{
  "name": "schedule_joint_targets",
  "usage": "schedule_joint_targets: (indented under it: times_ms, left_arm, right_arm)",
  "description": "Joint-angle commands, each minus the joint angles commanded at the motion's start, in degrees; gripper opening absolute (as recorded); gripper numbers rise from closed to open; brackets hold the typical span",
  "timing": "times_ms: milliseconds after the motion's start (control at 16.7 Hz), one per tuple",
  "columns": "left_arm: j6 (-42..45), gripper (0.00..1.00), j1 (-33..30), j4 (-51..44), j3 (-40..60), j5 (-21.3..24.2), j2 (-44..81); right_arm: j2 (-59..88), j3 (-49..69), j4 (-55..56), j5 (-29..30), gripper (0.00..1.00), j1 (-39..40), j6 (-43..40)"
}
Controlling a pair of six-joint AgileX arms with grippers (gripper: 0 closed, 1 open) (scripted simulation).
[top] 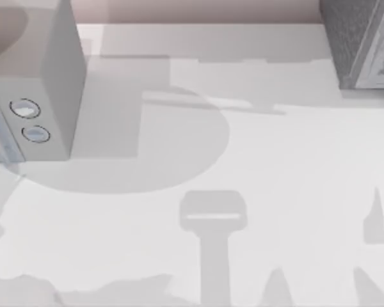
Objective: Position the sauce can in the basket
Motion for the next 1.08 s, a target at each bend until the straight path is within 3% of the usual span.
schedule_joint_targets:
  times_ms: [240, 480, 1080]
  left_arm:
    - [2.60, 0.00, -1.64, -7.62, 5.55, 1.19, 4.37]
    - [8.34, 0.00, -2.17, -23.14, 18.00, 1.13, 12.95]
    - [35.20, 0.00, -2.20, -76.26, 67.93, -3.65, 41.14]
  right_arm:
    - [0.00, 0.00, 0.00, 0.00, 1.00, 0.00, 0.00]
    - [0.00, 0.00, 0.00, 0.00, 1.00, 0.00, 0.00]
    - [0.00, 0.00, 0.00, 0.00, 1.00, 0.00, 0.00]
